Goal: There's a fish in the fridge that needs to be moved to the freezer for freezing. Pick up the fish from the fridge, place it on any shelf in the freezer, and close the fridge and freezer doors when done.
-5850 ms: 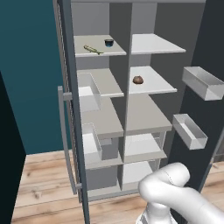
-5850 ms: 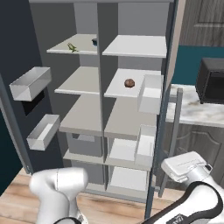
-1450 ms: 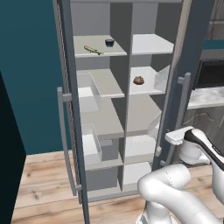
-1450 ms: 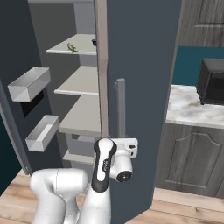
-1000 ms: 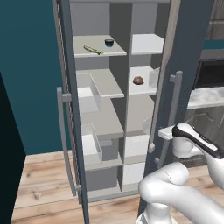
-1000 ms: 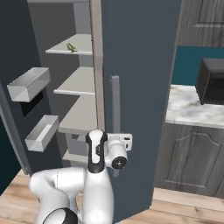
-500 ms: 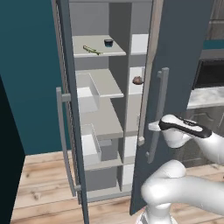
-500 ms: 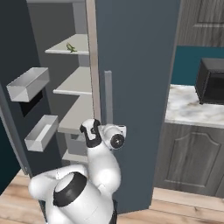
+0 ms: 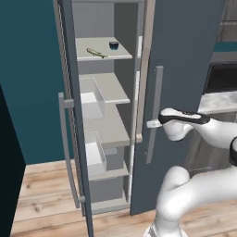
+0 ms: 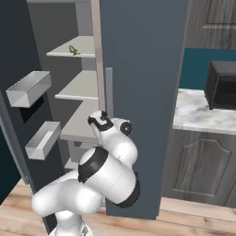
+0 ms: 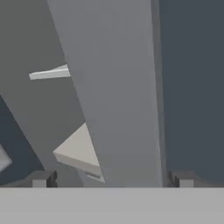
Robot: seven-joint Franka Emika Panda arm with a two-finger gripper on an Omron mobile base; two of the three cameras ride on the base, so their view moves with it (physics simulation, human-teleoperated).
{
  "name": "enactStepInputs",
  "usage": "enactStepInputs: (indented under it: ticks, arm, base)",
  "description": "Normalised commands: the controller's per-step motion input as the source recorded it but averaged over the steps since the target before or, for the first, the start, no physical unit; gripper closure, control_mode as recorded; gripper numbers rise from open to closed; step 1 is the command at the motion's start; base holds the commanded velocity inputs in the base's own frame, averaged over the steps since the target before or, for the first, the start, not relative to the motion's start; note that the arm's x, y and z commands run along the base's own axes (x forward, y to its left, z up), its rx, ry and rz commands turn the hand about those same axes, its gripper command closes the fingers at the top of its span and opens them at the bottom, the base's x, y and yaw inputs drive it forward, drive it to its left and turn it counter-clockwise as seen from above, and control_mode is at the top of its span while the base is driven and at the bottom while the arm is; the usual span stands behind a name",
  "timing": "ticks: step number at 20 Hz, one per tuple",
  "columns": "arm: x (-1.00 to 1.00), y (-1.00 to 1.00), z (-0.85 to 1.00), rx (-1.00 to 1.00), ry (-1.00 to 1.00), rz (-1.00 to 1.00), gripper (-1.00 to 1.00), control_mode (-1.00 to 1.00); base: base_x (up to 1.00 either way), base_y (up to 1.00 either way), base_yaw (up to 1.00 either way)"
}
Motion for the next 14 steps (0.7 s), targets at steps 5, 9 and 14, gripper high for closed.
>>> enactStepInputs:
  ticks: [5, 9, 14]
  arm:
    - [0.62, 1.0, 0.0, 0.04, 0.0, 0.09, -1.0, -1.0]
    - [0.62, 1.0, 0.0, 0.0, 0.0, 0.01, -1.0, -1.0]
    - [0.46, 0.88, 0.04, 0.0, 0.0, 0.0, -1.0, -1.0]
  base:
    - [0.0, 0.0, 0.0]
    - [0.0, 0.0, 0.0]
    - [0.0, 0.0, 0.0]
